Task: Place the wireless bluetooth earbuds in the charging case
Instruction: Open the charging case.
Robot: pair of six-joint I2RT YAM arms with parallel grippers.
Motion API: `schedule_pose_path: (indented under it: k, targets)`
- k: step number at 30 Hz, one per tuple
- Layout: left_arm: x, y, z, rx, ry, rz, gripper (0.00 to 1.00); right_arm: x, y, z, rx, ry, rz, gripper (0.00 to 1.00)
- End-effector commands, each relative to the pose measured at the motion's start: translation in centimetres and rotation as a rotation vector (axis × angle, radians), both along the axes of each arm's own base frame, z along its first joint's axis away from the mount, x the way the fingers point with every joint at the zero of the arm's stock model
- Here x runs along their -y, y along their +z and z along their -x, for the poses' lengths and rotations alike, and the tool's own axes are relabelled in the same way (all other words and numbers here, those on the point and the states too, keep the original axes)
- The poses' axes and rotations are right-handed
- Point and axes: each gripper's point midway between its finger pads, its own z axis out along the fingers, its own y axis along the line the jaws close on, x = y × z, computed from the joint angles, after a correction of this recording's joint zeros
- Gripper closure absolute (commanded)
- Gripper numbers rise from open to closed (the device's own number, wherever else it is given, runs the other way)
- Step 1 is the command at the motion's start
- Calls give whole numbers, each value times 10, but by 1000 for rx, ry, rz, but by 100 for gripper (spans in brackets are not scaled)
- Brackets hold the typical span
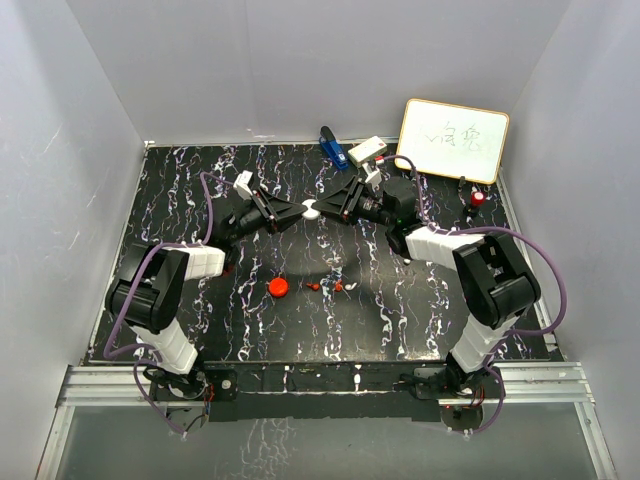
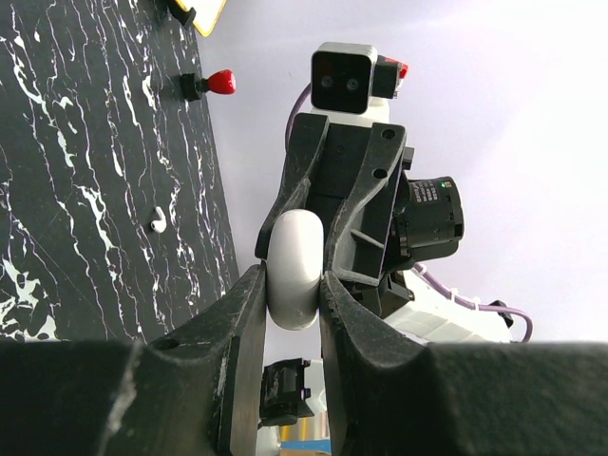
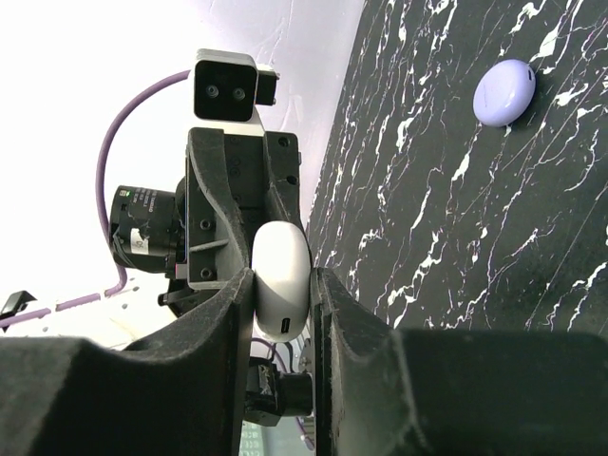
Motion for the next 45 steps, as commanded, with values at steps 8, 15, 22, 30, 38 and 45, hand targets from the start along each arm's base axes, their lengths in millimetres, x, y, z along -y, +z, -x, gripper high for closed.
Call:
schedule_pose_path:
  k: [8,15,22,30,38,45]
  targets:
    - [5,20,0,74,-8,23,82,-2,8,4,48,15,-27,97]
    - [4,21,0,80,2,17,70,1,9,5,47,9,-27,99]
    - [3,21,0,78,6,16,62,4,8,6,47,6,-26,100]
    - [2,19,-1,73,13,14,76,7,9,5,47,-1,-28,100]
    - [2,20,0,76,17,15,68,13,10,5,48,-13,-31,100]
    - [1,19,0,75,21,17,69,15,8,6,41,-17,-38,100]
